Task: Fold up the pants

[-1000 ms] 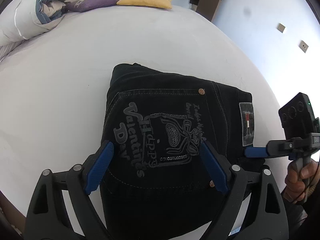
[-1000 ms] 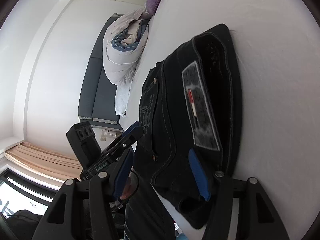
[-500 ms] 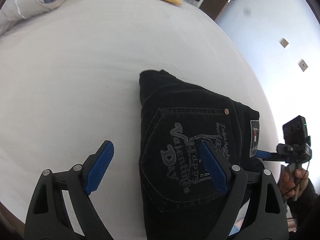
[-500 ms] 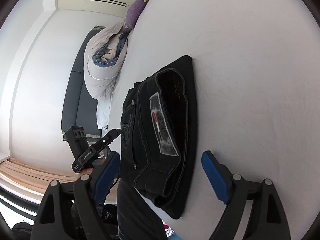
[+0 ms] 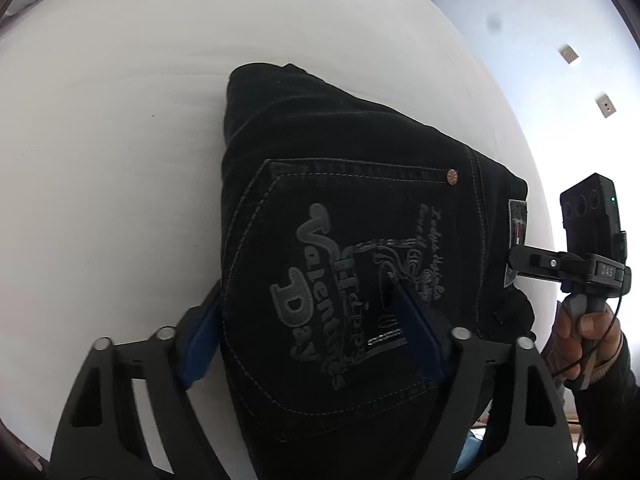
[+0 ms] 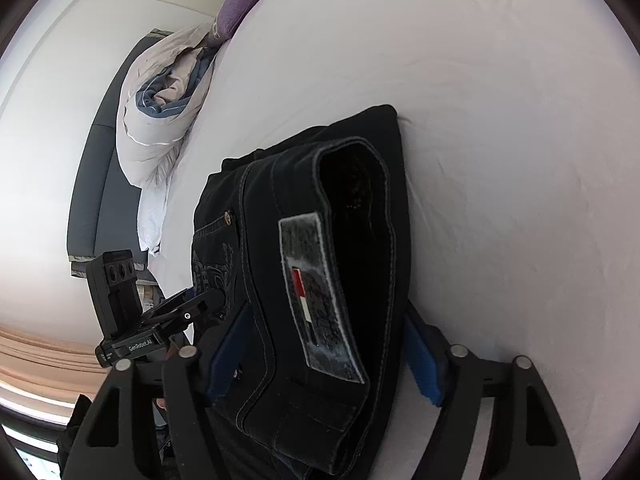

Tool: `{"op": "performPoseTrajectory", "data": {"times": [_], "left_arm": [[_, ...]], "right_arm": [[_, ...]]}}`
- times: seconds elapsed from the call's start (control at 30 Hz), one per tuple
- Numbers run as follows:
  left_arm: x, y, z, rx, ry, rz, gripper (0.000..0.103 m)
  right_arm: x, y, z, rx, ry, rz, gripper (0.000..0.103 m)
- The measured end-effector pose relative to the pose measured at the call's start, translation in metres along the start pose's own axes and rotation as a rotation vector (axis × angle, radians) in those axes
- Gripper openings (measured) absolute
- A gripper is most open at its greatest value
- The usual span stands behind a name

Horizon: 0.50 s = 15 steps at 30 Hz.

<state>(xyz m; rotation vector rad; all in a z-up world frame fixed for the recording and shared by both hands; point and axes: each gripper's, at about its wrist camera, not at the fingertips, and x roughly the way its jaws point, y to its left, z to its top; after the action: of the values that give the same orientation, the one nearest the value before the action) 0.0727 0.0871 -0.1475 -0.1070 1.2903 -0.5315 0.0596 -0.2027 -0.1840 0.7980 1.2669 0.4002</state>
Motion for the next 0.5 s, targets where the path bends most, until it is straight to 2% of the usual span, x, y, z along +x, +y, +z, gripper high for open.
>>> {"op": "performPoseTrajectory", "data": {"times": [0.03,0.07,0.1,0.4,0.5], "left_arm": [[0.001,-0.005,0.001,0.014,0.003,0.018,0.065],[0.001,-0.012,0.000,0.040,0.006,0.042,0.062],[0.001,-0.016,0.000,0.054,0.005,0.054,0.057],[-0.013,-0.040,-0.005,0.095,-0.049,0.129,0.028],[-0.023,-0.042,-0.004,0.092,-0.069,0.130,0.024]], "right_arm": [[0.001,-0.001,0.000,0.006,-0.001,-0.012,0.056],[0.002,-0.002,0.000,0.011,-0.001,-0.028,0.044],[0.004,-0.004,0.000,0.019,-0.002,-0.032,0.040],[-0.006,0.017,-0.009,-0.091,-0.067,-0.108,0.025],[-0.015,0.027,-0.010,-0.136,-0.095,-0.116,0.021]]}}
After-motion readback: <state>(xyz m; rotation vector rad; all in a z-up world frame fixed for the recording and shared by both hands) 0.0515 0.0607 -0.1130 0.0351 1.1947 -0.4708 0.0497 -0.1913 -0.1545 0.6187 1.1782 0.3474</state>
